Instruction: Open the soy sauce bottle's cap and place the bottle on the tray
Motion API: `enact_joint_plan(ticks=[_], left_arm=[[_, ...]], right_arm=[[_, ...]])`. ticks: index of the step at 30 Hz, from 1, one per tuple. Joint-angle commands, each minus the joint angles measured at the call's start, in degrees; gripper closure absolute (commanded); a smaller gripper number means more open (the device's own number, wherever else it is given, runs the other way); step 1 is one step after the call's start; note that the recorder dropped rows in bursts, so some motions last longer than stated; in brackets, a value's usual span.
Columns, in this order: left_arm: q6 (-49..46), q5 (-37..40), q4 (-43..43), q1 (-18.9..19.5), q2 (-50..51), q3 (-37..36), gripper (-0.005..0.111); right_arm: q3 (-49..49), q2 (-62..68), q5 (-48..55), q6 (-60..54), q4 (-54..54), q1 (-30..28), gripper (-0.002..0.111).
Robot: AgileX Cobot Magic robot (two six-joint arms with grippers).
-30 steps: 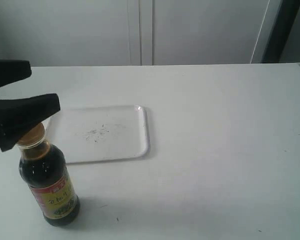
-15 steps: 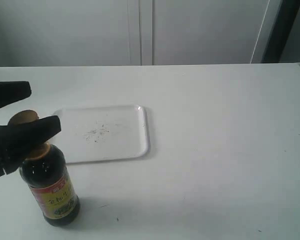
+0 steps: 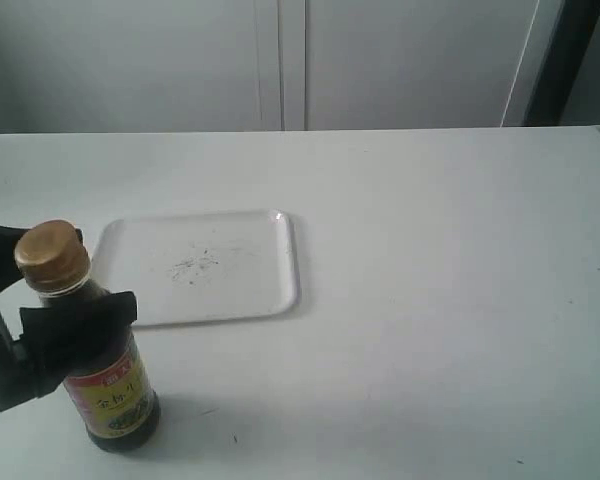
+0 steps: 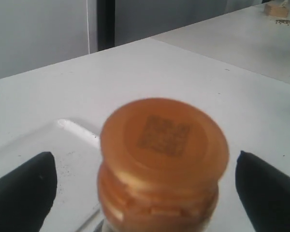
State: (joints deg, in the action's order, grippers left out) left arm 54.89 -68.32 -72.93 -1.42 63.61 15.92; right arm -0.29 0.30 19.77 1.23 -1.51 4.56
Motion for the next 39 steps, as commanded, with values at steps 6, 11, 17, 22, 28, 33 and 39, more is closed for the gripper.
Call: enact_joint_plan(ticks=[6, 11, 17, 22, 28, 33, 39], left_arm=[[-7.78, -1.65, 3.52, -0.01, 4.45, -3.31, 0.004], [-9.98, -1.65, 3.81, -0.01, 6.32, -3.42, 0.004], [-10.79, -1.65, 4.15, -0.01, 8.86, -3.42, 0.004], [-12.13, -1.65, 4.36, -0.01, 10.89, -3.42, 0.004], [-13.92, -1.65, 4.75, -0.01, 13.18, -3.42, 0.004], [-16.6, -1.65, 6.23, -1.96, 15.76, -3.42, 0.004], [-20.84, -1.65, 10.76, -6.6, 17.79, -3.42, 0.004]], right_arm=[[0.29, -0.3, -0.12, 0.13, -0.26, 0.09, 0.108], [0.29, -0.3, -0.12, 0.13, -0.26, 0.09, 0.108], [0.29, -0.3, -0.19, 1.16, -0.26, 0.09, 0.108], [0.29, -0.3, -0.19, 1.16, -0.26, 0.09, 0.108], [0.29, -0.3, -0.19, 1.16, -0.26, 0.09, 0.108], [0.29, -0.3, -0.19, 1.16, -0.26, 0.09, 0.108], [0.29, -0.3, -0.19, 1.16, -0.26, 0.09, 0.108]])
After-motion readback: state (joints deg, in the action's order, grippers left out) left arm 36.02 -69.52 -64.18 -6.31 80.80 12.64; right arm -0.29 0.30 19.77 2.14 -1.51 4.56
